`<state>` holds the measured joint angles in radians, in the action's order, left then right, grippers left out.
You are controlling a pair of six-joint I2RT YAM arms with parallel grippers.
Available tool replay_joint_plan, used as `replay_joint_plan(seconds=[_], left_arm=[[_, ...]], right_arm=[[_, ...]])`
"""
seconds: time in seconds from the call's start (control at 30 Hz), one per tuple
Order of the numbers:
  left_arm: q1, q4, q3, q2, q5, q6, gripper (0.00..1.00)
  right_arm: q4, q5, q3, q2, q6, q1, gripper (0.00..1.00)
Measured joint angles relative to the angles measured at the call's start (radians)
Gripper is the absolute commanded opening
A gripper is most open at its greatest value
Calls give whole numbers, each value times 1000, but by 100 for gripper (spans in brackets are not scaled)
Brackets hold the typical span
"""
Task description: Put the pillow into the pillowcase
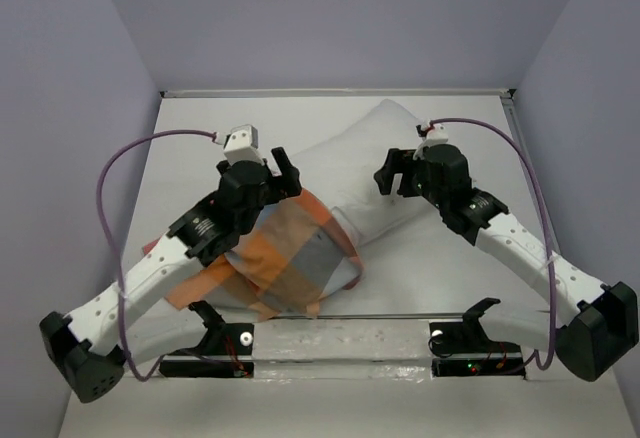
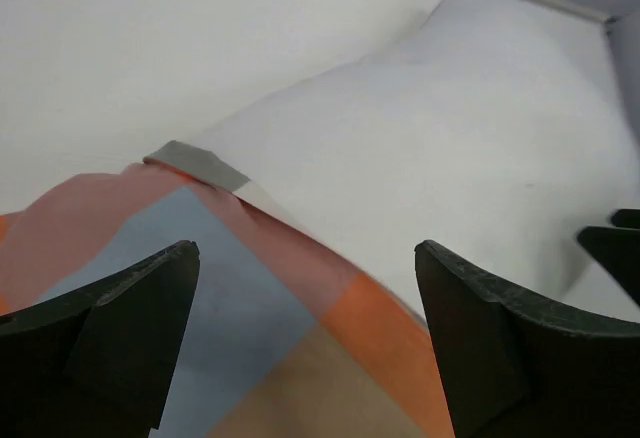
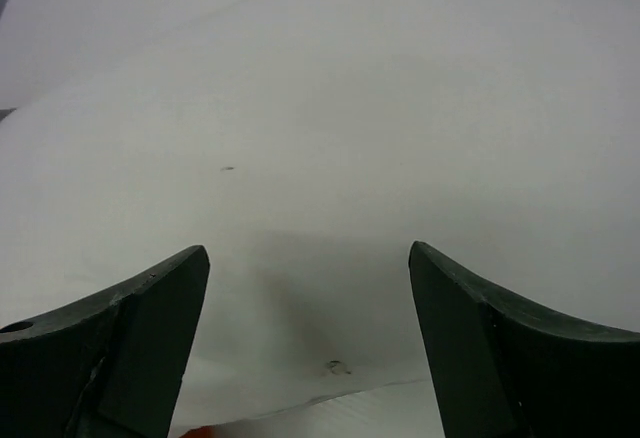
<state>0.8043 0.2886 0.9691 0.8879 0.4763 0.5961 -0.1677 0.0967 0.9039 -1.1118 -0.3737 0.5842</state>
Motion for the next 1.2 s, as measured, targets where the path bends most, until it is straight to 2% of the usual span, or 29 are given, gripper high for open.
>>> replay_joint_plan(seconds=[0.03,0.07,0.1,0.13,0.17,0.2,0.23,0.27,0.3,0.33,0.37,0.43,0.53,0.7,0.73,0.77,0.8,0.83,0.87,0.9,0.97,1.0,1.13,1.2], left_arm=[[-29,0,0,47,-8,-23,99],[-60,-8,2,112,-17,-49,98],[-76,-13,4,159,-26,-69,94],[-93,-19,8,216,-35,-89,94],[-114,-23,14,286,-45,-113,85],[-126,-26,21,327,-51,-127,79],[-135,-34,26,358,-55,-137,73],[-142,-42,35,386,-63,-151,59],[-149,-61,47,416,-77,-171,36],[-152,-66,53,428,-79,-171,36],[-154,-77,62,445,-85,-187,22],[-156,-98,66,455,-90,-203,8],[-159,-129,66,455,-116,-221,0],[-169,-184,70,457,-187,-255,0],[-171,-193,78,459,-207,-263,0],[-171,-202,86,460,-229,-271,6],[-171,-208,91,460,-248,-277,14],[-168,-213,96,460,-266,-283,36],[-164,-215,99,460,-272,-290,47],[-162,-216,101,460,-281,-296,65],[-158,-214,105,459,-279,-307,74],[-158,-212,108,458,-278,-313,75],[-158,-189,134,455,-275,-334,75],[-158,-167,168,458,-269,-351,75]], right_arm=[[-19,-1,4,-11,4,-27,88],[-32,0,6,-22,13,-39,80],[-50,0,14,-44,20,-48,58],[-53,-1,16,-54,24,-49,58],[-59,-6,19,-82,38,-51,29],[-66,-13,18,-99,31,-51,13],[-68,-29,18,-113,38,-53,3],[-64,-46,13,-122,38,-54,0],[-55,-68,4,-124,35,-56,0],[-44,-85,-7,-118,35,-56,0],[-34,-99,-23,-107,33,-56,0],[8,-101,-90,-42,23,-39,0],[16,-79,-165,49,8,40,0],[-23,-24,-213,122,-51,312,0],[-31,-24,-216,129,-59,349,3],[-43,-24,-218,139,-71,388,26],[-50,-27,-218,149,-77,409,42],[-58,-30,-218,164,-80,428,65],[-73,-37,-215,177,-85,433,71],[-82,-43,-212,188,-86,437,77],[-144,-45,-181,217,-65,443,81],[-165,-42,-160,227,-53,444,82],[-204,-6,-37,262,8,435,79],[-202,1,28,256,37,414,75]])
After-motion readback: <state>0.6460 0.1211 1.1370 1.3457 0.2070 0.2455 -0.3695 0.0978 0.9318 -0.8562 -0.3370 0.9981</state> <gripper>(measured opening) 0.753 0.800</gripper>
